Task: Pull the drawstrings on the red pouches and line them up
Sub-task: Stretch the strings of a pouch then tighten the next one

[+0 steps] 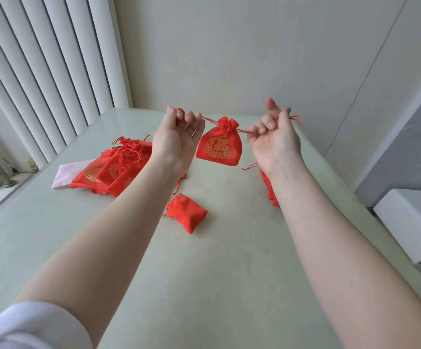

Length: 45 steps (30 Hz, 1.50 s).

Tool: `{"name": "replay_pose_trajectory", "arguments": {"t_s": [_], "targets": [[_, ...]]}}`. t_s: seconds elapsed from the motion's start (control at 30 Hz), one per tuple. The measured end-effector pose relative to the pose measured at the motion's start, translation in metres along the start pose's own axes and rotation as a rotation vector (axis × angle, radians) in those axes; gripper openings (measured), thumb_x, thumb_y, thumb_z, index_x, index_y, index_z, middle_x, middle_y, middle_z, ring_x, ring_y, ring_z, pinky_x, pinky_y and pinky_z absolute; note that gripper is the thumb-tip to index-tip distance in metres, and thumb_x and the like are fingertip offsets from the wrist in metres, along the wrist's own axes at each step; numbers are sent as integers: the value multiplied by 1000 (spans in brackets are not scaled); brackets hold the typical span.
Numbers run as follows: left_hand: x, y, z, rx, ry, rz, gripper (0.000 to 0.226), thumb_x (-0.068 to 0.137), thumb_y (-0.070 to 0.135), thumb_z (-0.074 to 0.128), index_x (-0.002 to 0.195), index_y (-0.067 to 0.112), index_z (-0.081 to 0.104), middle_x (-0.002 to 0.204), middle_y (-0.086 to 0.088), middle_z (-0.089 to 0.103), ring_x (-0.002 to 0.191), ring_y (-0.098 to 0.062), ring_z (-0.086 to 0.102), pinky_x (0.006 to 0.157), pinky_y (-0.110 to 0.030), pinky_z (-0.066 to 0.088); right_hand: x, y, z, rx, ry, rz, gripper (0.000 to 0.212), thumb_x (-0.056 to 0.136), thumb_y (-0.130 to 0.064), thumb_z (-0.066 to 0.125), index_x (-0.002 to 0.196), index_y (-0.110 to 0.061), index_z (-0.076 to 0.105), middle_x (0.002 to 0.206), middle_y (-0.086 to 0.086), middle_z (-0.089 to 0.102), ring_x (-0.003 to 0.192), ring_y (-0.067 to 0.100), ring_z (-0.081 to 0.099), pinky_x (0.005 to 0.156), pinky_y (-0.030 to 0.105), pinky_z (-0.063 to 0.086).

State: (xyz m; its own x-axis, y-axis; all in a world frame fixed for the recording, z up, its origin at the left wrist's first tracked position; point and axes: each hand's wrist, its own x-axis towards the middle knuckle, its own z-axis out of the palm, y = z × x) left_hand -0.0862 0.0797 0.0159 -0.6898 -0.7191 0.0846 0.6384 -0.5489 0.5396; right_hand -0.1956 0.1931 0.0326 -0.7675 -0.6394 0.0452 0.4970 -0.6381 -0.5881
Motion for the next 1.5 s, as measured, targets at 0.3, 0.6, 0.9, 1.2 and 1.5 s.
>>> {"name": "replay_pose_trajectory", "arguments": {"t_s": [0.3,0.6,0.9,1.2,1.5], "targets": [[-31,-46,-69,875,170,-284,30,95,23,46,66,17,49,61,3,56,49,-10,46,50,-20,30,-31,67,-78,-1176,-121,319,26,99,-26,41,95,-13,63,59,-2,34,31,0,25,33,14,18],[-36,-49,-53,666,77,-169,34,94,35,50,67,13,53,76,3,65,44,-6,33,44,-17,24,-34,80,-88,-1229,-304,164,14,90,-16,59,86,-5,67,66,6,49,56,9,48,45,17,39],[-48,-69,-57,1067,-2,-224,16,91,10,50,78,15,58,63,2,56,37,-6,43,41,-19,32,-33,77,-87,-622,54,274,34,99,-24,36,70,-16,52,48,-8,44,47,8,32,35,16,20],[-60,-64,-61,1415,-67,14,14,91,11,52,79,10,58,49,5,57,35,0,45,41,-12,34,-42,77,-85,-803,-129,103,35,101,-21,32,85,-15,62,60,-2,40,51,9,32,44,16,28],[-64,-50,-49,339,87,-325,20,100,16,38,81,15,42,85,-1,71,45,-7,60,31,-10,33,-45,65,-97,-979,72,43,36,100,-20,35,71,-17,55,56,-4,47,39,3,40,39,16,28]]}}
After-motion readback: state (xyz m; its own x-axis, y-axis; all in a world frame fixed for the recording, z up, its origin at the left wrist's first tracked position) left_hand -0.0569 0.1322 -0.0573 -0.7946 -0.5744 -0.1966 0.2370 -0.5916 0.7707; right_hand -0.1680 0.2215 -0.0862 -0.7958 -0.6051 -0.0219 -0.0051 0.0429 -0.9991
